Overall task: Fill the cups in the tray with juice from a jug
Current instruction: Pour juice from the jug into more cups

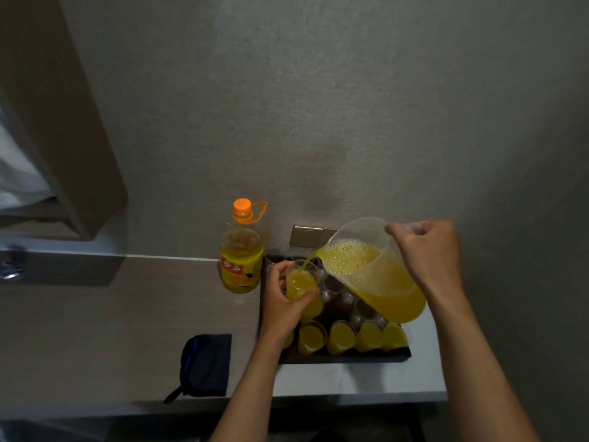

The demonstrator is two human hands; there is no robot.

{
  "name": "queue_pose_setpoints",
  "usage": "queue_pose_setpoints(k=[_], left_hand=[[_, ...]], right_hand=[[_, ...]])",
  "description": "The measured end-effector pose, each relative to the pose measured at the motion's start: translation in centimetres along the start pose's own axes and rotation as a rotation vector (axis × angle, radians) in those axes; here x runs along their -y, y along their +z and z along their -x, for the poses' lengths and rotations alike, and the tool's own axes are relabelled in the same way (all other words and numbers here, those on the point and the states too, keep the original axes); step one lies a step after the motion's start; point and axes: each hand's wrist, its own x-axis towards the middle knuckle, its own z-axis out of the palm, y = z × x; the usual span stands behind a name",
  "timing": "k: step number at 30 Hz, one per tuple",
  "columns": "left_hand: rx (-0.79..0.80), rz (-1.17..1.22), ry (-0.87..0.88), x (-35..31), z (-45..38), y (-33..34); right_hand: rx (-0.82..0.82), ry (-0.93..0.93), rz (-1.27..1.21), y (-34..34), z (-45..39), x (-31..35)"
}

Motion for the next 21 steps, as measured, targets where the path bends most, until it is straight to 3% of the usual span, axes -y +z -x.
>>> queue_pose_setpoints(k=[21], left_hand=[[-0.011,-0.007,0.007,0.26,0.03,0.00]], right_hand=[[0.000,-0.006,0.043,0.29,-0.06,0.03]])
